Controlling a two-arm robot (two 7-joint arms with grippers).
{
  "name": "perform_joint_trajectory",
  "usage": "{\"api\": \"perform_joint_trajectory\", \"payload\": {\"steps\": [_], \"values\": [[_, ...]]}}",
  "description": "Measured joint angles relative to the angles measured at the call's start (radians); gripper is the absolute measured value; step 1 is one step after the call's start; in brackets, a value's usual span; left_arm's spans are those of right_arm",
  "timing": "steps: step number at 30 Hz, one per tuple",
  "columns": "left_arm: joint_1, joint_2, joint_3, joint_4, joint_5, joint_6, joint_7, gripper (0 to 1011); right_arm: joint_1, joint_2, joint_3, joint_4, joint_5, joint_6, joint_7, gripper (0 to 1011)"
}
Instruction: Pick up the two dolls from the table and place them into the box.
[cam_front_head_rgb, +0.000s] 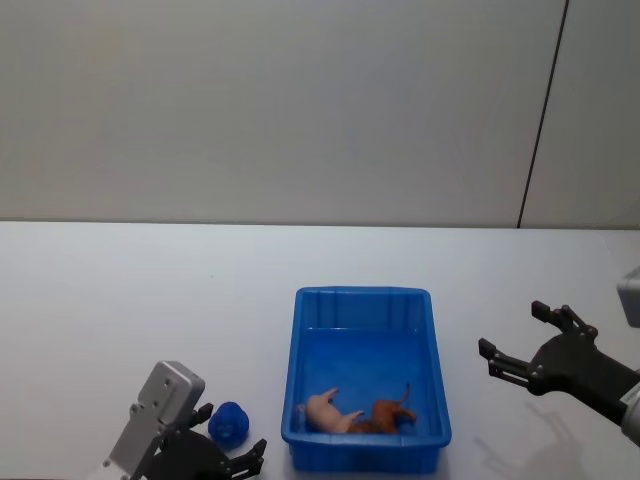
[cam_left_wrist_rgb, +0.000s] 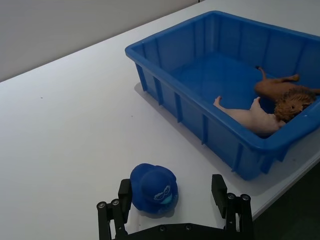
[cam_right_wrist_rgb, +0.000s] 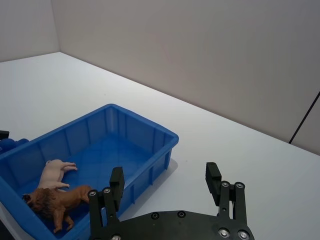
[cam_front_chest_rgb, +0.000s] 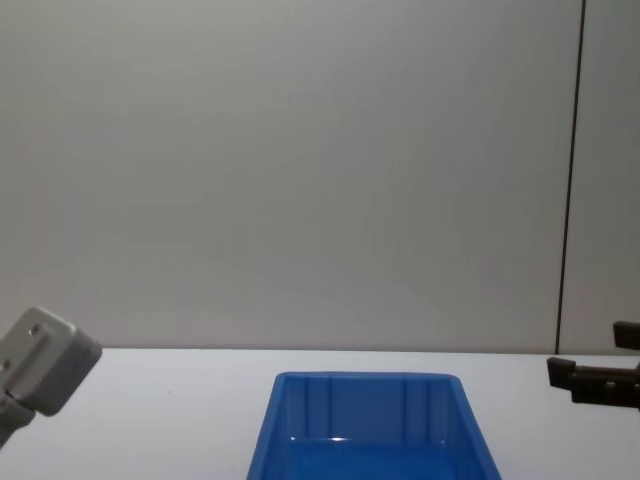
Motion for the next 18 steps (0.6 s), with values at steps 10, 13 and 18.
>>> {"api": "perform_joint_trajectory", "payload": {"steps": [10,13,18], "values": [[-0.028,-0.009,-0.009,0.047,0.028,-0.007,-0.034,882,0.000,0.000,0.000,0.000,0.000,0.000,0.000,1001],[-0.032,-0.009,-0.013,0.054,0.035,-0.007,-0.040,796,0.000,0.000,0.000,0.000,0.000,0.000,0.000,1001],[-0.039,-0.009,-0.017,0.066,0.042,-0.007,-0.052,625,0.000,0.000,0.000,0.000,0.000,0.000,0.000,1001]]}}
